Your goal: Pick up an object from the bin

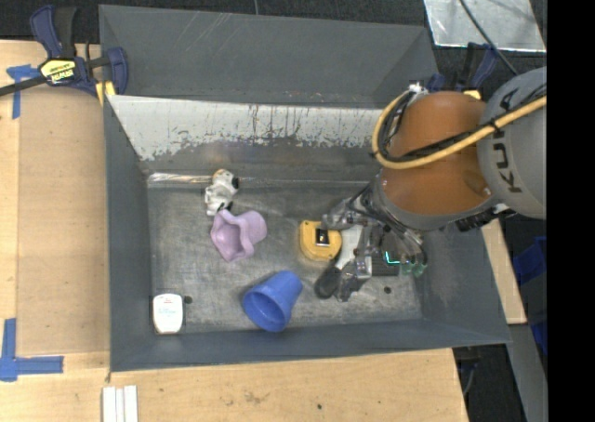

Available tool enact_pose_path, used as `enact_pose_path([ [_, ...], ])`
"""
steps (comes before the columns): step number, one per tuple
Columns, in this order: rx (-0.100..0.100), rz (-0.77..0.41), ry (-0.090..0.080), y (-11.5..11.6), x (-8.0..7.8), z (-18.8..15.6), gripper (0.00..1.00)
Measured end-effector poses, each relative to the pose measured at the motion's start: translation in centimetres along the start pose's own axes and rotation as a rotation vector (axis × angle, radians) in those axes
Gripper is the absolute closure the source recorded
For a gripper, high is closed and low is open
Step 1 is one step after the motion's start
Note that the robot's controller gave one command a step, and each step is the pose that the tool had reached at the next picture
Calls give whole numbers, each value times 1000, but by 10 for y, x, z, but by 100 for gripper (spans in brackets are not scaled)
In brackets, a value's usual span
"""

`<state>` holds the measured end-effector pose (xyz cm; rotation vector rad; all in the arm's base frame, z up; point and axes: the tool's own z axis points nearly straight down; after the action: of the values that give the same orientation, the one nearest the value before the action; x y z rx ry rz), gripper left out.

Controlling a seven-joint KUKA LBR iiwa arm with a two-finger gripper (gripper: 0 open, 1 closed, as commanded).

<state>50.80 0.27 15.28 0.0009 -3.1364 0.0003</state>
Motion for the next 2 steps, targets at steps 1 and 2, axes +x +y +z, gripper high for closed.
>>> enact_pose_path([
  [1, 0, 0, -8, 0, -2, -4, 0],
  [2, 1, -97, -11, -37, 9, 48, 0],
])
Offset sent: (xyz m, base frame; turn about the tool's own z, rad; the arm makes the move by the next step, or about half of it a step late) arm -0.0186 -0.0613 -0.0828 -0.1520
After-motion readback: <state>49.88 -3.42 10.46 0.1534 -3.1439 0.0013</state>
